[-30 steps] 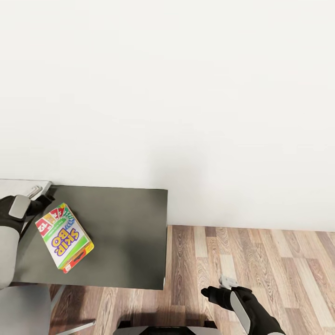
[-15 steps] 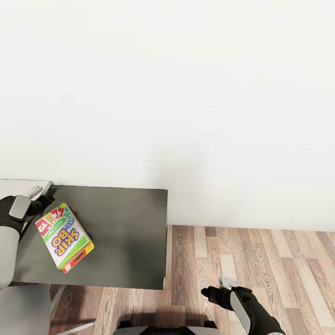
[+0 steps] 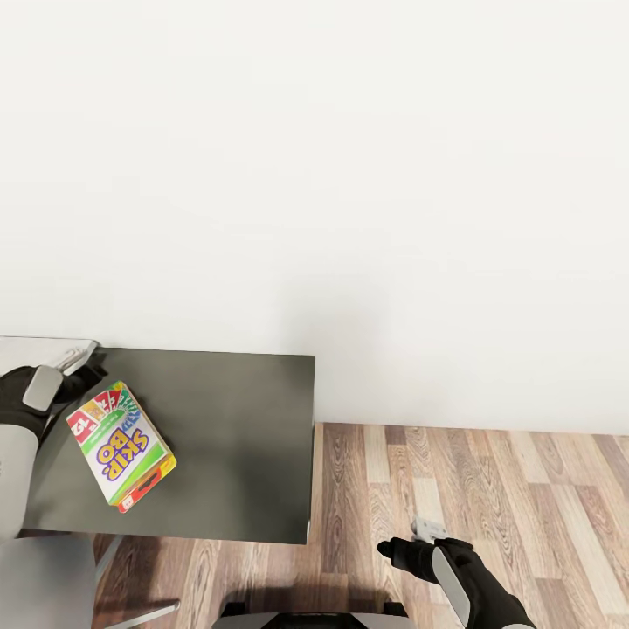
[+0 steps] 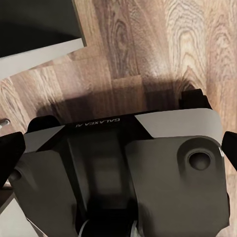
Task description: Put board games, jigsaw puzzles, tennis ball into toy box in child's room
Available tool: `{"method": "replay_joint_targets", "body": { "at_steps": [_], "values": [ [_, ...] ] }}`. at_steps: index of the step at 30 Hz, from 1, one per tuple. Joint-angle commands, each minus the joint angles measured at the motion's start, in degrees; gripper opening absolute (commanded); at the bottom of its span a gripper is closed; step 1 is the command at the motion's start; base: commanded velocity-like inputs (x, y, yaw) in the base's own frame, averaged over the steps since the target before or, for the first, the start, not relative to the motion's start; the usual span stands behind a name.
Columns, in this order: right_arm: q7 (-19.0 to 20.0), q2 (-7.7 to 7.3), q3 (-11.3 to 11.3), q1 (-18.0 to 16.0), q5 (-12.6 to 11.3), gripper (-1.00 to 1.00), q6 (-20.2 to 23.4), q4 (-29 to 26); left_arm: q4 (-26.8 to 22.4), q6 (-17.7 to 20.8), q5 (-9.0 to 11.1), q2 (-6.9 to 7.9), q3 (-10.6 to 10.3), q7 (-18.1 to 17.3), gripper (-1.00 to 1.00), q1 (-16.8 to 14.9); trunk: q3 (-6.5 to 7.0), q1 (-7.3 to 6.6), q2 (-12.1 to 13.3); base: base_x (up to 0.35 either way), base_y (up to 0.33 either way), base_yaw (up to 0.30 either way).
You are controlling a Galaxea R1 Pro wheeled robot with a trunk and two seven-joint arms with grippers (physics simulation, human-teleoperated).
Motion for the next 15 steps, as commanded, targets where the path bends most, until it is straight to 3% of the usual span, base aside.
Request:
{"method": "replay_joint_targets", "body": {
  "at_steps": [1, 4, 15],
  "values": [
    [0.25, 0.07, -0.38, -0.01, 0.03, 1.00, 0.36, -0.09, -0.08, 0.22, 0.60, -0.01, -0.60, 0.41, 1.00, -0.03, -0.08, 0.03, -0.09, 0.000, 0.000, 0.000],
    [0.25, 0.07, -0.38, -0.01, 0.03, 1.00, 0.36, -0.09, -0.08, 0.15, 0.73, 0.01, -3.00, 0.33, 1.00, -0.03, -0.08, 0.03, -0.09, 0.000, 0.000, 0.000],
    [0.31, 0.03, -0.38, -0.01, 0.03, 1.00, 0.36, -0.09, -0.08, 0.13, 0.65, 0.08, -4.00, 0.26, 1.00, -0.03, -0.08, 0.03, -0.09, 0.000, 0.000, 0.000]
  ]
}}
